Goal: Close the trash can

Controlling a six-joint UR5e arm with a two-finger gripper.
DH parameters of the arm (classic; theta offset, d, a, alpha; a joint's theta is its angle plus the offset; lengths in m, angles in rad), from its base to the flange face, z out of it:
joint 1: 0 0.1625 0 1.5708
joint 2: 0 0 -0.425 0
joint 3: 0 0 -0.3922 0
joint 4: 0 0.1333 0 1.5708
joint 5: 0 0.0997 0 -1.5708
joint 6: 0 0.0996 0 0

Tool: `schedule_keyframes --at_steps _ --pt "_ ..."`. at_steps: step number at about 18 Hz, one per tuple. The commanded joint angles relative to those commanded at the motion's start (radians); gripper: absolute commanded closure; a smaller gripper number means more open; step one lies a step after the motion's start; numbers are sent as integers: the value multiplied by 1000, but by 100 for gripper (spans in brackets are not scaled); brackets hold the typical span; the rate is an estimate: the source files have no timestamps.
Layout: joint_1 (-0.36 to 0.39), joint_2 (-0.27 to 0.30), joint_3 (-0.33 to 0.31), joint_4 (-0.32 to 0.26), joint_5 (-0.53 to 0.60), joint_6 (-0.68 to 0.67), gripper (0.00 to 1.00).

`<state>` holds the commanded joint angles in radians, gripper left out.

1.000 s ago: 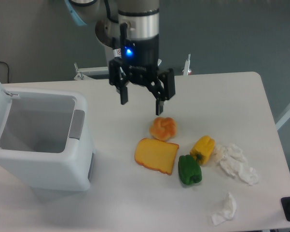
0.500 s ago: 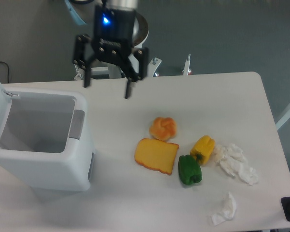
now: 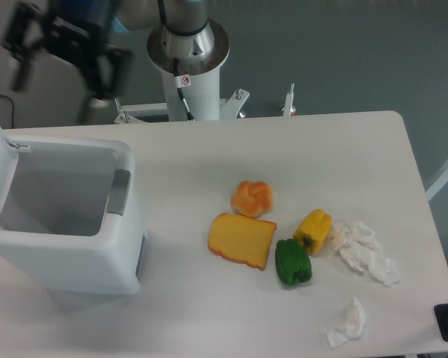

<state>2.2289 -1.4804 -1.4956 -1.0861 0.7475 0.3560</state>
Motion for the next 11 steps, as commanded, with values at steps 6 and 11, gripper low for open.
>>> schedule_keyframes --at_steps 6,11 --pt "-35 11 0 0 -195 -31 0" --pt "-93 -9 -2 0 -302 -31 0"
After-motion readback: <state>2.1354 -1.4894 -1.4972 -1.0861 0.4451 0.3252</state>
